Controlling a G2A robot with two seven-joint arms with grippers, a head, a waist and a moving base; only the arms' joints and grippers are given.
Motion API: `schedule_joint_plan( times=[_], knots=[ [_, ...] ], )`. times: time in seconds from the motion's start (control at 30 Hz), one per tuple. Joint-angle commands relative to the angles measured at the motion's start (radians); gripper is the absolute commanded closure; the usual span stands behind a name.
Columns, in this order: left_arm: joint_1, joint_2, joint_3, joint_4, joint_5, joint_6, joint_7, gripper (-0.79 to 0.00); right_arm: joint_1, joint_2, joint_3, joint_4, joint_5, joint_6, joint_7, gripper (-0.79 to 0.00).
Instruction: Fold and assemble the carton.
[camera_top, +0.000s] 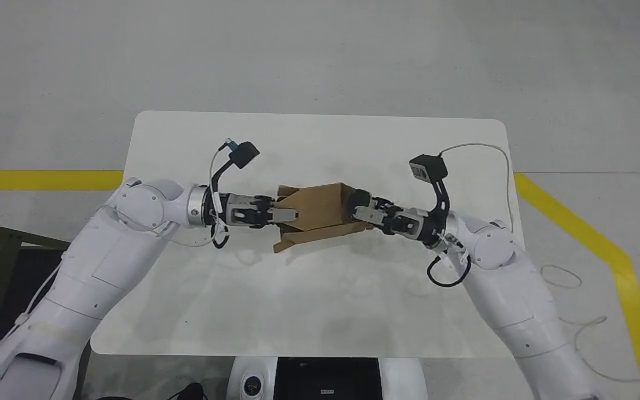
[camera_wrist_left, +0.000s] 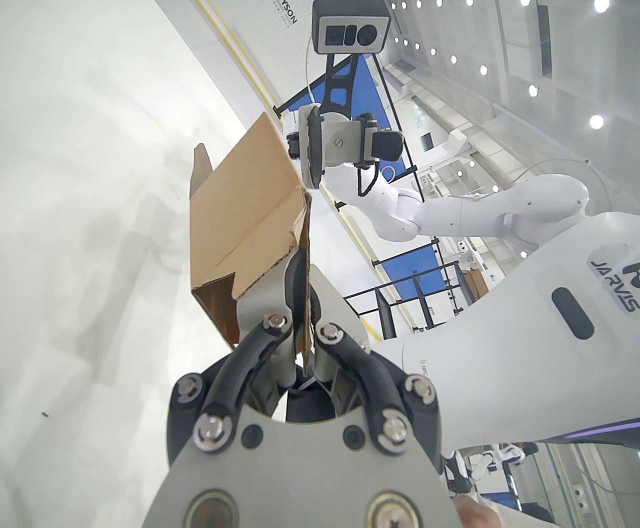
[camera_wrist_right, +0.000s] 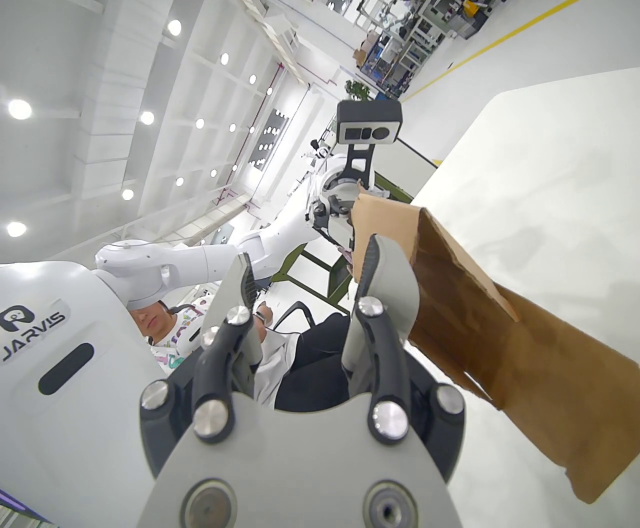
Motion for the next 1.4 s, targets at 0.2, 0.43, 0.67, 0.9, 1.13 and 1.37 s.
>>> schedule_joint_plan(
  times=[0.2, 0.43, 0.67, 0.9, 1.13, 1.37],
  knots=[
    [-0.006, 0.002, 0.006, -0.017, 0.000, 0.014, -0.014, 0.000, 0.041, 0.007, -0.011, 0.036, -0.078, 0.025, 0.069, -0.382],
    [-0.005, 0.009, 0.014, -0.032, -0.010, 0.018, -0.018, 0.000, 0.062, 0.007, -0.024, 0.061, -0.086, 0.021, 0.069, -0.382],
    [-0.003, 0.016, 0.019, -0.035, -0.018, 0.017, -0.017, 0.000, 0.073, 0.008, -0.033, 0.087, -0.102, 0.017, 0.060, -0.382],
    [-0.004, 0.020, 0.029, -0.040, -0.025, 0.013, -0.013, 0.000, 0.083, 0.004, -0.054, 0.089, -0.083, 0.010, 0.044, -0.369],
    [-0.007, 0.020, 0.044, -0.048, -0.032, 0.008, -0.008, 0.000, 0.110, -0.010, -0.108, 0.104, -0.055, -0.005, 0.035, -0.354],
    [-0.012, 0.022, 0.052, -0.050, -0.033, 0.006, -0.006, 0.000, 0.137, -0.017, -0.136, 0.138, -0.039, -0.023, 0.052, -0.314]
  ],
)
